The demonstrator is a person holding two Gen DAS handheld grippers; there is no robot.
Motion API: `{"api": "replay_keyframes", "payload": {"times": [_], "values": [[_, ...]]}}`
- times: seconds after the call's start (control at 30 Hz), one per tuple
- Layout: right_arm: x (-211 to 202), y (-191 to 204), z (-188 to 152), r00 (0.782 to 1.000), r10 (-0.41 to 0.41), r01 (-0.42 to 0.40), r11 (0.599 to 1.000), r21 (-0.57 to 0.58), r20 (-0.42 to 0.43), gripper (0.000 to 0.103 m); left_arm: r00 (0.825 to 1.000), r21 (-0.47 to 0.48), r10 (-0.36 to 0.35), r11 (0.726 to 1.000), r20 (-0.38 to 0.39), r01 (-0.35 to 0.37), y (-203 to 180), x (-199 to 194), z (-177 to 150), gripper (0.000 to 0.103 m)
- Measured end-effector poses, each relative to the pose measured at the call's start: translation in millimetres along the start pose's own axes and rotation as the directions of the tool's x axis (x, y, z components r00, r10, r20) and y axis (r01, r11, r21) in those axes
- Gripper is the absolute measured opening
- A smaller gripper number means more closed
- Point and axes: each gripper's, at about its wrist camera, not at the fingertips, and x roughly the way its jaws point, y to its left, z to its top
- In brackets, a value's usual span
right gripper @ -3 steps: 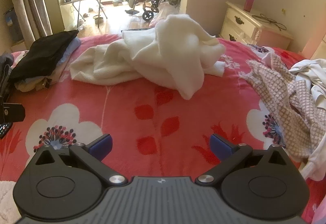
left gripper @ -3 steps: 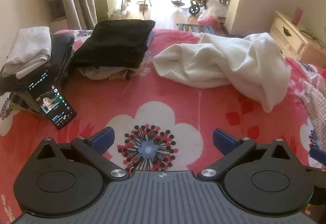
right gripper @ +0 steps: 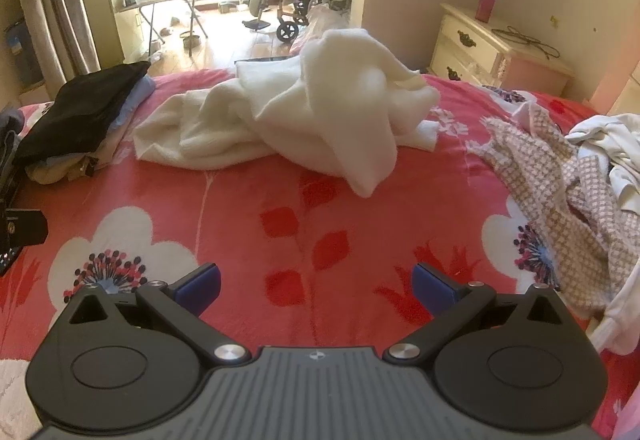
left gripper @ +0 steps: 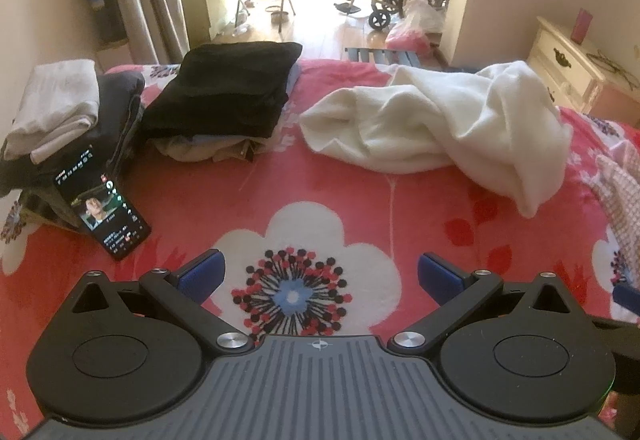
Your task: Fold clothes
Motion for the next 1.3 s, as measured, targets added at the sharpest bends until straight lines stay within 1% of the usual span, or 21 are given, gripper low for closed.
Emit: {"api": "replay_keyframes", "payload": {"times": [0.13, 0.27, 0.37, 0.47, 0.53, 0.63, 1.3], "values": [[1.3, 19.0, -8.8, 1.000, 0.021, -0.021, 1.000, 0.012, 0.001, 0.103, 1.000, 0.007, -0.013, 1.000, -0.026, 0.013, 3.0, 5.5, 0.9, 0.103], [2.1, 1.0, -4.0, 1.000, 0.026, -0.026, 1.000, 0.006, -0.002, 0.103, 0.998, 0.016, -0.030, 0.999, -0.048, 0.031, 5.9, 10.3, 0.1, 0.103], [5.1, -10.5, 5.2, 1.000, 0.026, -0.026, 1.000, -0.006, -0.008, 0.103, 0.999, 0.031, -0.030, 0.999, -0.038, 0.031, 9.3, 10.9, -2.3, 0.103], [4.0, -8.8, 7.2, 1.000, 0.019, -0.019, 1.000, -0.007, -0.007, 0.103, 1.000, 0.042, 0.010, 0.999, -0.015, -0.010, 11.8, 12.1, -2.1, 0.103], [3.8, -7.2, 7.2, 1.000, 0.016, -0.016, 1.000, -0.006, -0.005, 0.103, 1.000, 0.045, 0.018, 0.999, -0.002, -0.018, 14.4, 11.9, -0.6, 0.103], [3.5, -3.7, 7.9, 1.000, 0.010, -0.010, 1.000, -0.010, 0.001, 0.103, 1.000, 0.055, -0.001, 0.999, 0.002, 0.001, 17.0, 12.8, 2.2, 0.103], [13.0, 9.3, 8.1, 1.000, -0.005, 0.005, 1.000, -0.020, -0.006, 0.103, 1.000, 0.049, 0.013, 0.999, 0.007, -0.013, 22.3, 18.6, 0.5, 0.103]]}}
